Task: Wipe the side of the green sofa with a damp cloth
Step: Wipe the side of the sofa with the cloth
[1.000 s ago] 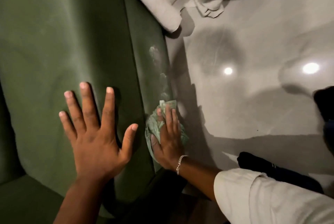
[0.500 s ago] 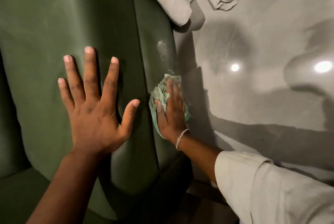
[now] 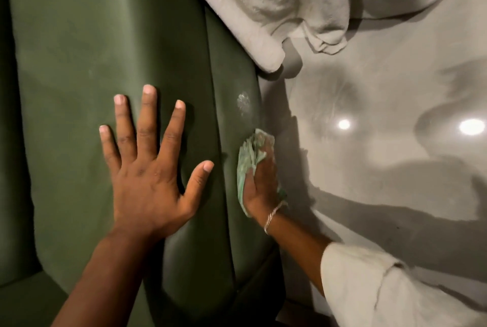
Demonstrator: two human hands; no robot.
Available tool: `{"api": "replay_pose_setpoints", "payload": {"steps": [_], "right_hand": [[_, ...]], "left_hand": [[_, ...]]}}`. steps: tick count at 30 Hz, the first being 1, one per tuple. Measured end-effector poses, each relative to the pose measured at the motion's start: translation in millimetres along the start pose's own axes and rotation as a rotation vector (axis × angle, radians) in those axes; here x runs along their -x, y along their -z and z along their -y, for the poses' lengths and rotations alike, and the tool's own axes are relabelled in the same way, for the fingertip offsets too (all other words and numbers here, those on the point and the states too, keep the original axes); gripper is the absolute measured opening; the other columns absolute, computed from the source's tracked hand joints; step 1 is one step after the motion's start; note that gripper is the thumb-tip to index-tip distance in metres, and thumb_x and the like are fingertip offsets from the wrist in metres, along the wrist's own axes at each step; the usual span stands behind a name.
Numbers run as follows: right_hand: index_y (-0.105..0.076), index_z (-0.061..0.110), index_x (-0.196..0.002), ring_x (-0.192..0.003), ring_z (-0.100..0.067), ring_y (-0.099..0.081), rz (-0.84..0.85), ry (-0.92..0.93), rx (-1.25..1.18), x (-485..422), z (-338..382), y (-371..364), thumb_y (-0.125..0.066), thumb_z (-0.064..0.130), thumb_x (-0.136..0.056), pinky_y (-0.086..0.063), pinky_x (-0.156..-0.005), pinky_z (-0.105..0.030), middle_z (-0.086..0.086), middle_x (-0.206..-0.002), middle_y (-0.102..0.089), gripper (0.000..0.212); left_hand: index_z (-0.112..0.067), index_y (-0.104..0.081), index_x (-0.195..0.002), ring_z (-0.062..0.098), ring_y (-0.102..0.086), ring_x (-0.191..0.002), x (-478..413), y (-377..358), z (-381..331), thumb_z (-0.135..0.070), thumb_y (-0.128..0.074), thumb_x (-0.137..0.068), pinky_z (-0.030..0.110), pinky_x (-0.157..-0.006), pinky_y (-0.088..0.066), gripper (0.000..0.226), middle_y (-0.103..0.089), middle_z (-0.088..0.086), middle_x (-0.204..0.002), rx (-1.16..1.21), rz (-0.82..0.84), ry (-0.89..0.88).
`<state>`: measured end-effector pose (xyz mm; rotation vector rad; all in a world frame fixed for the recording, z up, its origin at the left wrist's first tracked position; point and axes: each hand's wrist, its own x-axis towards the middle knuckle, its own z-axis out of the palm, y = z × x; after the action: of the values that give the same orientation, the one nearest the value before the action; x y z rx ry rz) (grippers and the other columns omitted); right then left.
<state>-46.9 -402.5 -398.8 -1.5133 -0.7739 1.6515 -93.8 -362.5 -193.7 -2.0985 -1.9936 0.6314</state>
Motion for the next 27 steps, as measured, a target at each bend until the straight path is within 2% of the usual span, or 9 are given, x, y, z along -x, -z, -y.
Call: {"api": "replay_pose_setpoints", "payload": {"steps": [2,6,10,12,15,17,22,25,27], "right_hand": [[-0.017,0.02,-0.152,-0.151,-0.023,-0.02,0.022,0.091,0.08,12,4,-7,-0.024,0.059,-0.091,-0.022,-0.123,-0.049,-0.008,-0.162,-0.023,0.073],[-0.028,0.011,-0.15,-0.15,-0.031,-0.023,-0.023,0.314,0.142,-32,33,-14,-0.035,0.038,-0.095,-0.022,-0.123,-0.048,-0.014,-0.159,-0.03,0.061],[-0.03,0.004,-0.148,-0.149,-0.027,-0.027,-0.031,0.06,-0.004,-35,18,-2,-0.04,0.013,-0.097,-0.021,-0.124,-0.045,-0.015,-0.157,-0.032,0.052],[-0.02,0.008,-0.151,-0.151,-0.027,-0.018,0.028,-0.006,0.058,-7,9,0,-0.039,0.022,-0.097,-0.013,-0.126,-0.042,-0.013,-0.162,-0.021,0.058],[-0.02,0.014,-0.152,-0.152,-0.026,-0.014,0.025,0.188,0.176,-7,24,-10,-0.029,0.042,-0.092,-0.012,-0.124,-0.039,-0.009,-0.163,-0.02,0.067],[-0.023,0.012,-0.151,-0.152,-0.027,-0.014,0.008,0.274,0.188,-38,47,-13,-0.029,0.038,-0.091,-0.012,-0.125,-0.04,-0.011,-0.163,-0.022,0.066],[-0.026,0.009,-0.15,-0.151,-0.029,-0.02,-0.017,0.165,0.135,-36,37,-4,-0.036,0.028,-0.096,-0.019,-0.124,-0.047,-0.012,-0.161,-0.025,0.059],[-0.023,0.015,-0.151,-0.152,-0.028,-0.017,0.023,0.317,0.174,-22,36,-13,-0.033,0.03,-0.088,-0.02,-0.123,-0.047,-0.01,-0.162,-0.023,0.065],[-0.024,0.011,-0.15,-0.151,-0.032,-0.017,0.044,0.389,0.171,-55,53,-16,-0.031,0.027,-0.084,-0.018,-0.123,-0.047,-0.015,-0.161,-0.023,0.068]], "left_hand": [[-0.028,-0.019,-0.155,0.036,0.006,-0.154,-4,-1,2,-0.065,-0.038,-0.085,0.062,-0.121,-0.004,0.081,-0.003,0.008,-0.168,-0.003,-0.006,-0.009],[-0.029,-0.021,-0.154,0.036,0.005,-0.154,-11,-3,7,-0.066,-0.037,-0.086,0.062,-0.121,-0.004,0.08,-0.004,0.007,-0.168,-0.015,-0.023,-0.036],[-0.029,-0.023,-0.154,0.035,0.005,-0.154,-22,0,9,-0.064,-0.037,-0.086,0.06,-0.121,-0.006,0.078,-0.004,0.006,-0.168,-0.012,-0.024,-0.039],[-0.029,-0.022,-0.154,0.034,0.005,-0.154,-26,1,8,-0.064,-0.037,-0.085,0.06,-0.122,-0.006,0.078,-0.004,0.005,-0.168,-0.01,-0.027,-0.035],[-0.03,-0.022,-0.154,0.033,0.006,-0.154,-26,-2,7,-0.065,-0.038,-0.084,0.059,-0.122,-0.007,0.08,-0.004,0.005,-0.168,-0.023,-0.022,-0.033],[-0.031,-0.022,-0.154,0.032,0.007,-0.154,-29,-4,9,-0.067,-0.038,-0.084,0.059,-0.122,-0.006,0.08,-0.003,0.004,-0.168,-0.023,-0.022,-0.036],[-0.034,-0.023,-0.153,0.031,0.006,-0.154,-46,-1,10,-0.069,-0.037,-0.083,0.061,-0.121,-0.01,0.08,-0.003,0.002,-0.168,-0.031,-0.031,-0.021],[-0.035,-0.022,-0.153,0.032,0.006,-0.154,-48,-2,9,-0.07,-0.037,-0.083,0.062,-0.121,-0.01,0.08,-0.003,0.002,-0.168,-0.045,-0.026,-0.013],[-0.035,-0.021,-0.153,0.032,0.006,-0.154,-48,-3,10,-0.07,-0.037,-0.083,0.061,-0.121,-0.009,0.081,-0.002,0.002,-0.168,-0.053,-0.021,-0.019]]}}
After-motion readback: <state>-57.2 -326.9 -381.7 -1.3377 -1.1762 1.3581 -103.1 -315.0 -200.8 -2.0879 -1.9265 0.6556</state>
